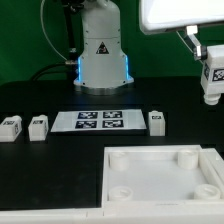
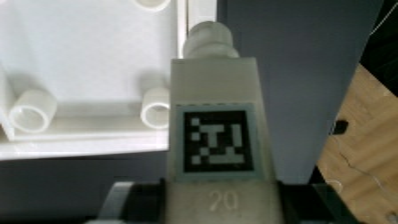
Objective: Assemble one leg
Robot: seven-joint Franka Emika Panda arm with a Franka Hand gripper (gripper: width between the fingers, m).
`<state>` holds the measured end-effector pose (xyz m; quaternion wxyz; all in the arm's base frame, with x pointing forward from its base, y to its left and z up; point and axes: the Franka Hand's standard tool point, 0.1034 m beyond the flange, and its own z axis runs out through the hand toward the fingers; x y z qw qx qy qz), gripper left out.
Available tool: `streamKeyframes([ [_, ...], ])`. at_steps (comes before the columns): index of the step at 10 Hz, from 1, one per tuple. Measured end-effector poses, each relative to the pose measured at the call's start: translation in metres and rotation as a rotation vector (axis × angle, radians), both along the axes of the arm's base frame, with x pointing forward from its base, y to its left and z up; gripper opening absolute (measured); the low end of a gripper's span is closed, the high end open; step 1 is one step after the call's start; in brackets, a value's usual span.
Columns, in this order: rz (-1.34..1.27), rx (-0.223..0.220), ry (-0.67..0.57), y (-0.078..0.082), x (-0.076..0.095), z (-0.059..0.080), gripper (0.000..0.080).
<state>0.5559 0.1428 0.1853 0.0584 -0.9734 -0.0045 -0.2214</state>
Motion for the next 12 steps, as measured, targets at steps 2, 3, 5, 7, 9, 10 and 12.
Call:
streamKeyframes([
  [2, 0.067, -0.032, -0.084, -0.010, 0.037, 0.015, 0.0292],
  [3, 0.078, -0.020, -0.132, -0.002, 0.045, 0.022, 0.0292],
  [5, 0.077, -0.017, -0.124, -0.002, 0.042, 0.018, 0.0292],
  [7, 0.084, -0.023, -0.125, -0.005, 0.043, 0.016, 0.0292],
  [9, 0.103, -0.054, -0.151, -0.026, 0.059, -0.005, 0.0292],
  [10, 0.109, -0.061, -0.155, -0.028, 0.065, -0.016, 0.0292],
  [12, 0.109, -0.062, -0.156, -0.029, 0.069, -0.018, 0.0292],
])
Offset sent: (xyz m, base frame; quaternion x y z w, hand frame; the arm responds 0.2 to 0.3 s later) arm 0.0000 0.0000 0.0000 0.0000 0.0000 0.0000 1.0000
